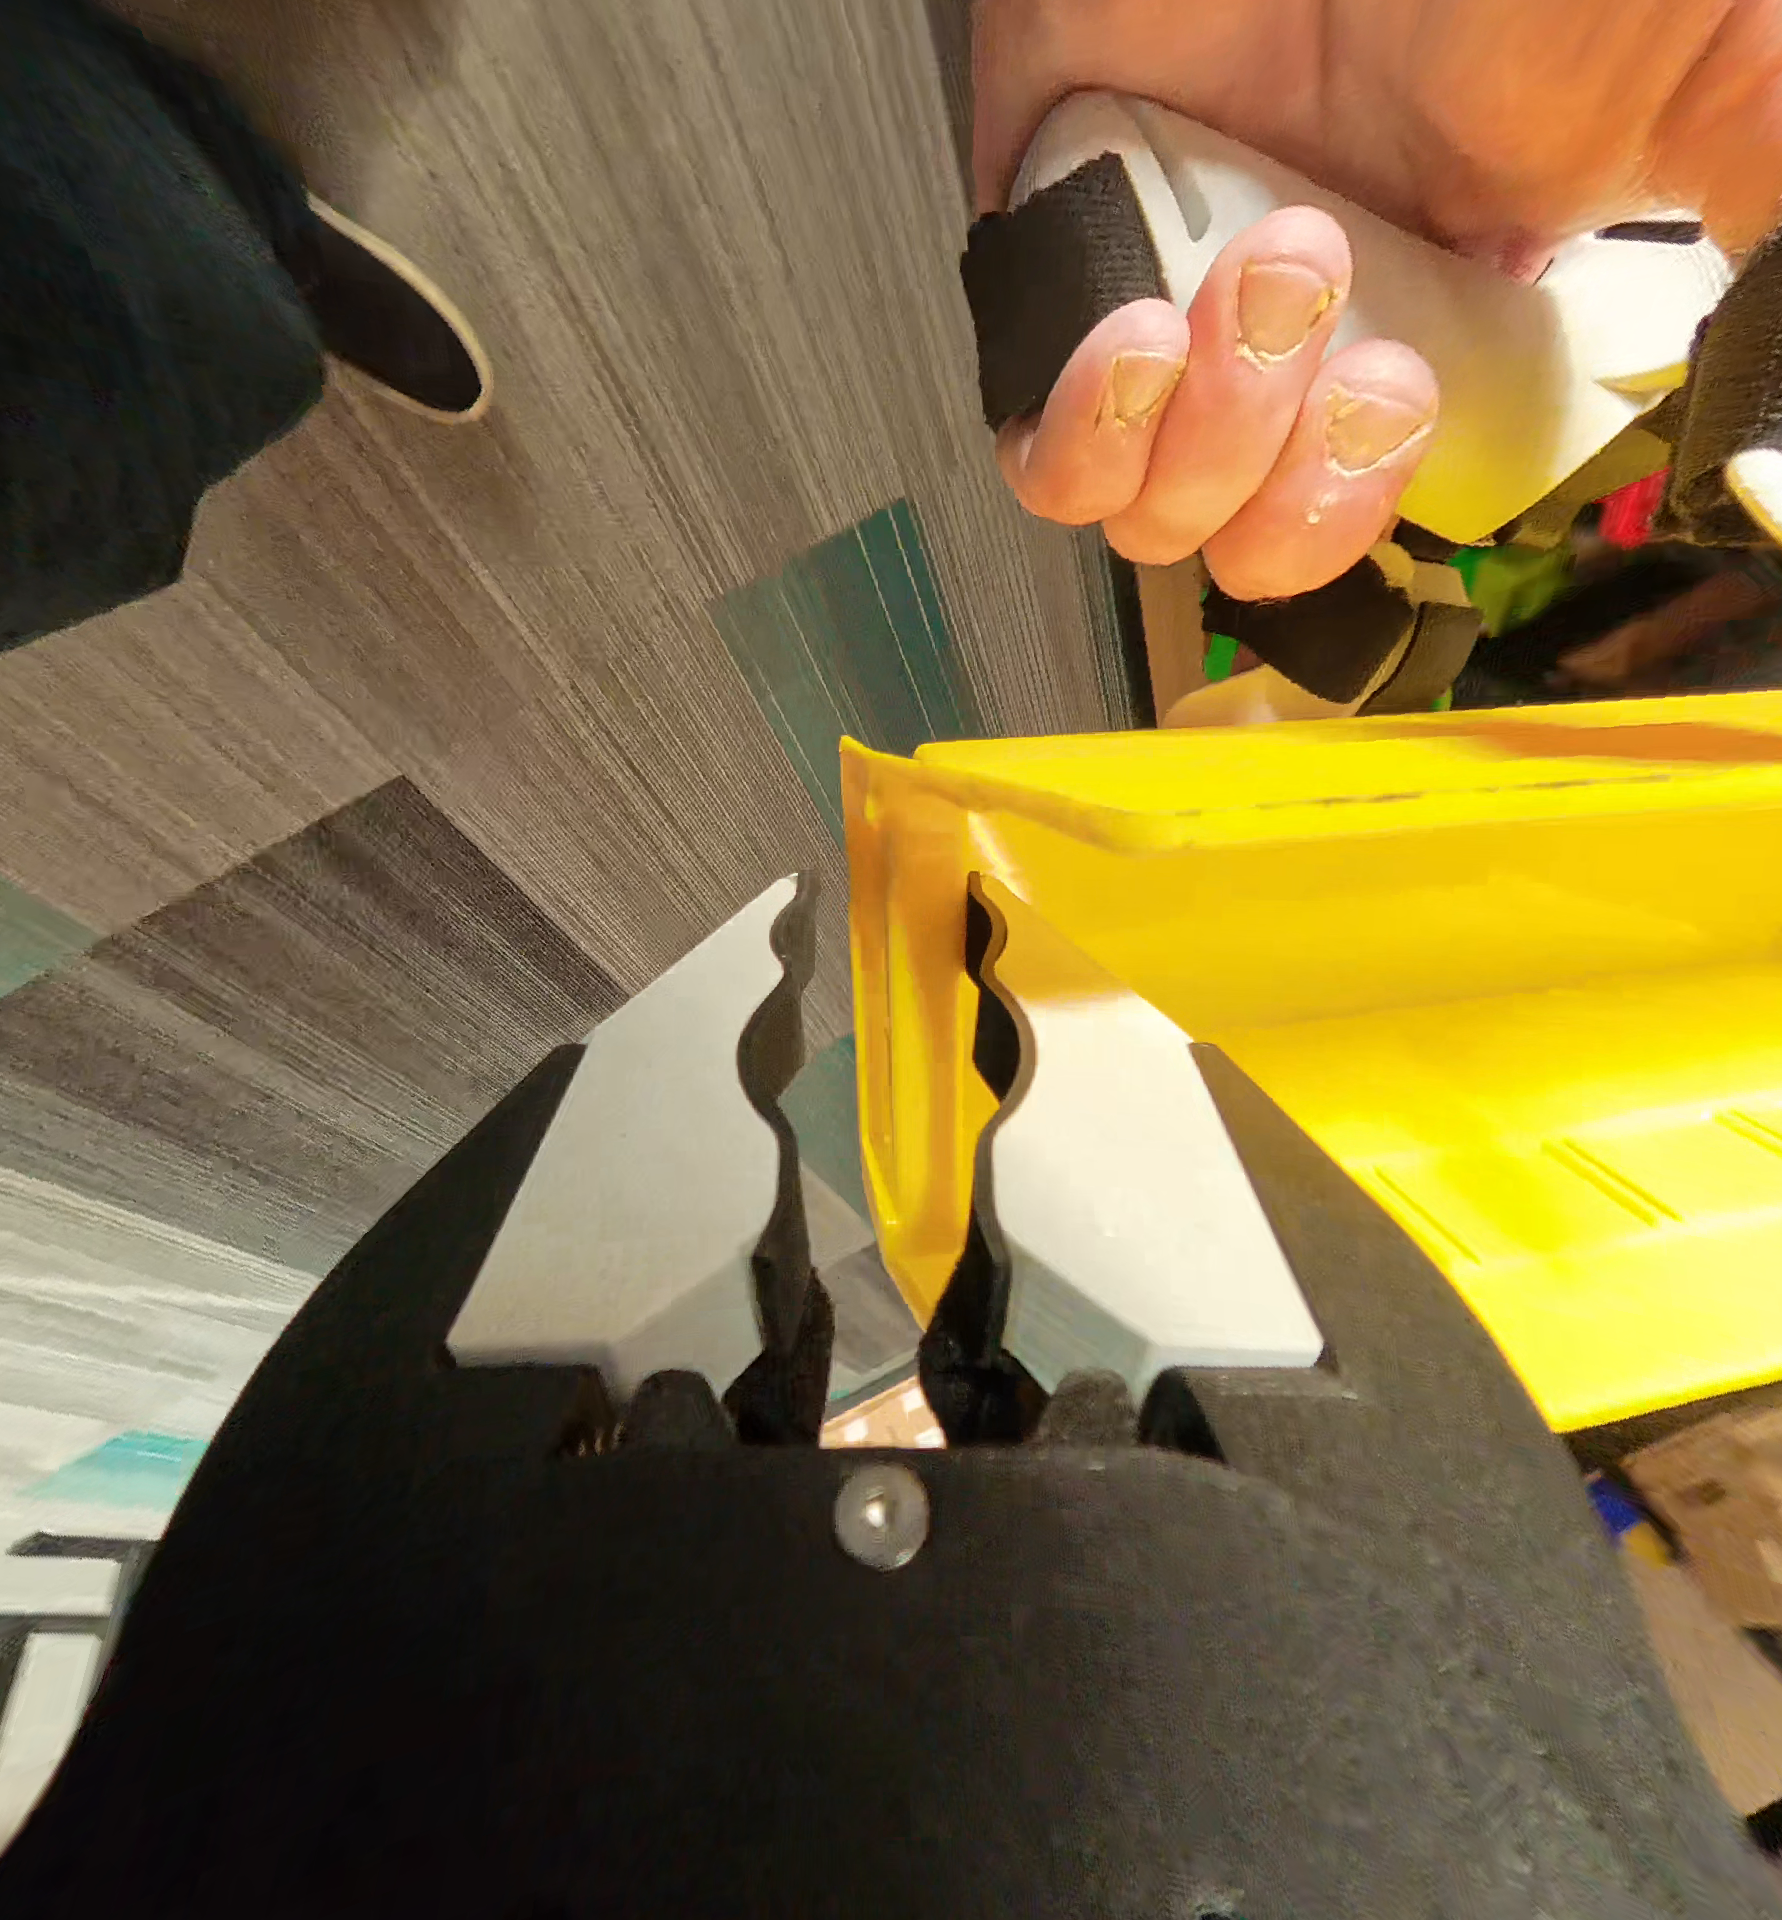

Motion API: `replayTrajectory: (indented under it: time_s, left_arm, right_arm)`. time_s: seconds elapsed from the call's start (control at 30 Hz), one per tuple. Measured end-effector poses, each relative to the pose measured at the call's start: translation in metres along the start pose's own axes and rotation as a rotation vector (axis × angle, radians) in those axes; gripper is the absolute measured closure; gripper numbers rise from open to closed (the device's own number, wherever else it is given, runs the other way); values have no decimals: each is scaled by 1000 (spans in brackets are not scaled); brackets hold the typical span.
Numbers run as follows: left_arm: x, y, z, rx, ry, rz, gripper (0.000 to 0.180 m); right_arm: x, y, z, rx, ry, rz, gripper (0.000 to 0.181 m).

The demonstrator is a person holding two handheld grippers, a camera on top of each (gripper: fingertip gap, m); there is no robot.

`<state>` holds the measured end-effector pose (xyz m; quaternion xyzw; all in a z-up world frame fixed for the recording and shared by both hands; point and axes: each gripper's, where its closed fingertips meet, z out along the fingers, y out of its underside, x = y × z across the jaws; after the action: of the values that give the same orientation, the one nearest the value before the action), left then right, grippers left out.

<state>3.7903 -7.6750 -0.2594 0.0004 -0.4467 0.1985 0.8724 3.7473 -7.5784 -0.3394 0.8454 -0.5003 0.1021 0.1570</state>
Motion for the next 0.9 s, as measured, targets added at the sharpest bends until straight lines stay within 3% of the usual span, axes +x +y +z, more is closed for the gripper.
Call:
replayTrajectory:
  time_s: [0.27,0.4,0.63,0.8,0.9]
  left_arm:
    - [-89,-40,167,-245,-35,-41,33]
    - [-155,-58,269,-323,-42,-23,33]
    - [-275,-104,464,-324,-18,-17,33]
    - [-354,-145,580,-356,-66,36,34]
    - [-400,-175,630,-358,-81,53,34]
  right_arm:
    - [13,167,0,-46,122,382,118]
    - [18,277,1,46,226,532,117]
    - [25,489,-31,315,374,770,129]
    - [58,642,-57,522,472,1085,129]
    - [87,736,-45,549,558,1259,126]
